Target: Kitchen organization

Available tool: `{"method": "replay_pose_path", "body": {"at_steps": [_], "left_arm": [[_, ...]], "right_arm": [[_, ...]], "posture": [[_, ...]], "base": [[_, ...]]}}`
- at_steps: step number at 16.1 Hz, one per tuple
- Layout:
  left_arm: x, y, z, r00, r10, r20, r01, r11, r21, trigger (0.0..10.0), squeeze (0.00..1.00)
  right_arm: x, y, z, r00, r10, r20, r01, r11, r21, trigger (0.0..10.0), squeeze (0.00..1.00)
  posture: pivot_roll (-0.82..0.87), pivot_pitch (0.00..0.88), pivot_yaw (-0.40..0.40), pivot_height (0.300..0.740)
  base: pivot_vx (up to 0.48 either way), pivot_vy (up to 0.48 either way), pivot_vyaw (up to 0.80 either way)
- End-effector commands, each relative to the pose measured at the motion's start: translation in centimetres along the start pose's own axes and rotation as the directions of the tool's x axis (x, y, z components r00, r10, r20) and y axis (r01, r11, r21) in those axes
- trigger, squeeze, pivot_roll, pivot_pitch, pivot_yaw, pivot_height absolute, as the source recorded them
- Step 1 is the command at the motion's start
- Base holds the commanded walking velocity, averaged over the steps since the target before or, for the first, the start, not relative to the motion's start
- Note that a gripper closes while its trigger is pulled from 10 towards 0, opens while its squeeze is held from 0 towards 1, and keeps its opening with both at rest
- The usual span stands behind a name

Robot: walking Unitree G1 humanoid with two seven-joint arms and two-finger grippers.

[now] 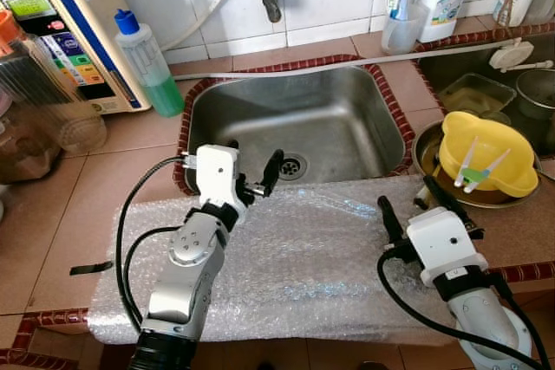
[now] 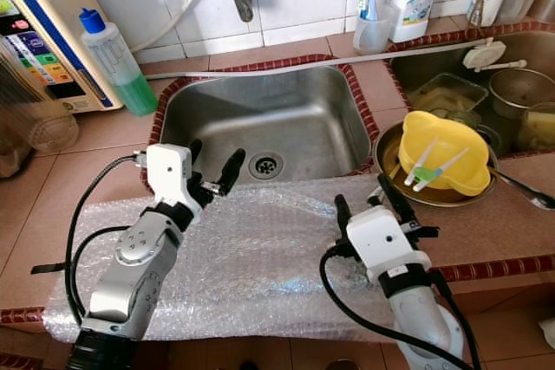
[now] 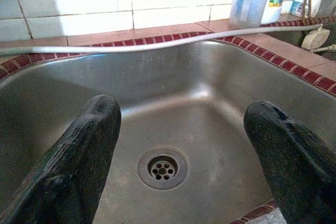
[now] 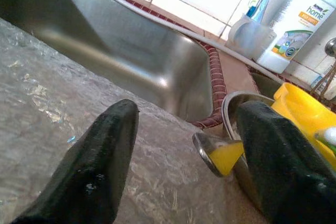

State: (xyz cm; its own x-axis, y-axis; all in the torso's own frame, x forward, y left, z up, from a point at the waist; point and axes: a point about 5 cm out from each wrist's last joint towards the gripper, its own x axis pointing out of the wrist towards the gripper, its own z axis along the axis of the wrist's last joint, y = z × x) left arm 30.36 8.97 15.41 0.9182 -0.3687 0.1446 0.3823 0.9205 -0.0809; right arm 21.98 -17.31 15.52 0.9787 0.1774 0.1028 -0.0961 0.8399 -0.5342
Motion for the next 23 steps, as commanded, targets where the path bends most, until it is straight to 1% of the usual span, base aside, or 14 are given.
{"method": "replay_pose_path", "body": {"at_steps": [1,3,4,5,7,9,16,23], "left_arm": [[-0.1,0.2,0.2,1.000,-0.004,0.002,0.004,1.000,0.015,10.0,0.00],[-0.2,0.1,0.1,1.000,-0.003,-0.005,0.003,1.000,0.009,10.0,0.00],[-0.2,0.2,0.0,1.000,-0.001,-0.011,0.001,1.000,0.003,10.0,0.00],[-0.2,0.2,-0.1,1.000,0.005,-0.020,-0.005,1.000,-0.014,10.0,0.00],[-0.3,0.3,-0.2,0.999,0.012,-0.030,-0.013,0.999,-0.030,10.0,0.00],[-0.4,0.4,-0.3,0.999,0.016,-0.035,-0.018,0.999,-0.041,10.0,0.00],[-0.3,0.6,-0.2,0.999,0.030,-0.044,-0.033,0.997,-0.063,10.0,0.00],[-0.1,0.5,-0.1,0.999,0.026,-0.044,-0.029,0.997,-0.069,10.0,0.00]], "right_arm": [[-0.2,0.5,-0.4,0.999,0.020,-0.025,-0.019,1.000,0.012,0.0,0.00],[-0.2,0.6,-0.7,0.998,0.033,-0.050,-0.033,0.999,0.000,1.7,0.00],[-0.3,0.7,-1.2,0.996,0.044,-0.083,-0.045,0.999,-0.015,7.2,0.00],[-0.4,0.7,-1.4,0.994,0.049,-0.096,-0.051,0.998,-0.024,10.0,0.00],[-0.5,0.7,-1.6,0.993,0.054,-0.103,-0.061,0.997,-0.057,10.0,0.00],[-0.4,0.5,-1.7,0.994,0.052,-0.101,-0.059,0.996,-0.063,0.0,0.00],[-0.1,0.4,-1.4,0.996,0.044,-0.082,-0.049,0.997,-0.065,0.0,0.00],[0.1,-0.4,-1.3,0.997,-0.015,-0.070,0.009,0.997,-0.080,0.0,0.00]], "posture": [[-0.37,0.172,0.181,0.740],[-0.37,0.175,0.179,0.740],[-0.37,0.178,0.179,0.740],[-0.37,0.180,0.179,0.740],[-0.37,0.184,0.179,0.740],[-0.37,0.186,0.178,0.740],[-0.36,0.183,0.181,0.740],[-0.37,0.184,0.187,0.740]], "base": [[0.000,0.000,0.00],[0.000,0.000,0.00],[0.000,0.000,0.00],[0.000,0.000,0.00],[0.000,0.000,0.00],[0.000,0.000,0.00],[0.000,0.000,0.00],[0.000,0.000,0.00]]}}
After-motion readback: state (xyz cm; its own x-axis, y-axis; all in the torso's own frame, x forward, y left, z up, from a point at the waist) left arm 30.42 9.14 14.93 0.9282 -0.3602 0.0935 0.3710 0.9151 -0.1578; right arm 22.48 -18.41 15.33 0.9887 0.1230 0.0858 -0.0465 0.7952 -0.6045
